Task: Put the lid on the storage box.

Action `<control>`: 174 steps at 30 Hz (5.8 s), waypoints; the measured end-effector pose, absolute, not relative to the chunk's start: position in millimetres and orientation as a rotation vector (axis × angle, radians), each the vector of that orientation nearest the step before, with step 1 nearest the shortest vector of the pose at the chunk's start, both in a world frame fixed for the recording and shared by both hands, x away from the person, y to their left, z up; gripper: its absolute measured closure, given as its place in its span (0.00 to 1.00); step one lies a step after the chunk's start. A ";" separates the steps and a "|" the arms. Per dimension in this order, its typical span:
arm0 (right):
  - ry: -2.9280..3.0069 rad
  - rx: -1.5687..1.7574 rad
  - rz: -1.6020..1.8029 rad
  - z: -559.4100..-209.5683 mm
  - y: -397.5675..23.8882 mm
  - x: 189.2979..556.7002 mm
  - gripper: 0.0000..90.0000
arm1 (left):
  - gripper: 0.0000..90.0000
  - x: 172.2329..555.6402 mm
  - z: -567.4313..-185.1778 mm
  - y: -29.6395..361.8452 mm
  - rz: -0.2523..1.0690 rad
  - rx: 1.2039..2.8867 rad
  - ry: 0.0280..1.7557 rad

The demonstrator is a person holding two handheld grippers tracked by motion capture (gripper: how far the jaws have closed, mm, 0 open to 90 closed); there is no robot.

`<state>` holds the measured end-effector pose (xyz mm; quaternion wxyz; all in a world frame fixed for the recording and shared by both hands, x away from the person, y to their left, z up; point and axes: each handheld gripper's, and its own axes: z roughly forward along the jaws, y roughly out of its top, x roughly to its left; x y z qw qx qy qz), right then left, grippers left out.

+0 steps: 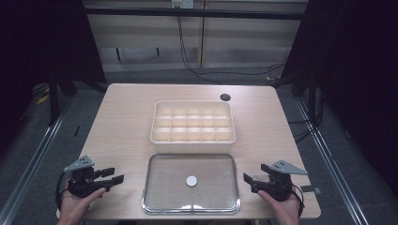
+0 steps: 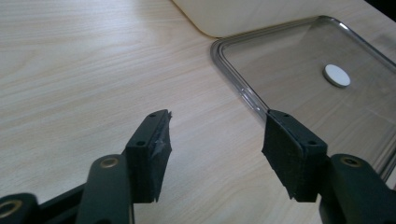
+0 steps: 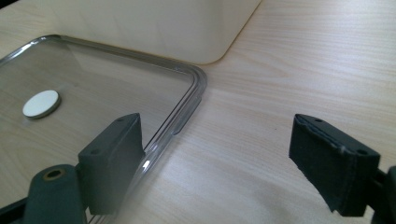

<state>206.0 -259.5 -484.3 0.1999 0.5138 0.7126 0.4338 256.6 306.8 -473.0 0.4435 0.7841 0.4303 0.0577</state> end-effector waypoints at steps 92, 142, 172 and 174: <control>2.190 1.582 1.057 -498.6 -208.0 258.1 0.56 | 0.64 302.3 -497.2 221.7 -0.022 2.166 0.879; 2.026 1.956 1.607 -506.3 -236.8 260.2 0.72 | 0.67 296.1 -498.2 226.4 -0.012 2.154 0.876; 2.104 1.830 1.754 -495.9 -233.2 262.0 0.79 | 0.50 298.7 -498.8 225.4 -0.002 2.134 0.891; 2.109 1.816 1.758 -495.9 -233.4 262.0 0.79 | 0.46 298.4 -499.2 225.5 0.008 2.129 0.894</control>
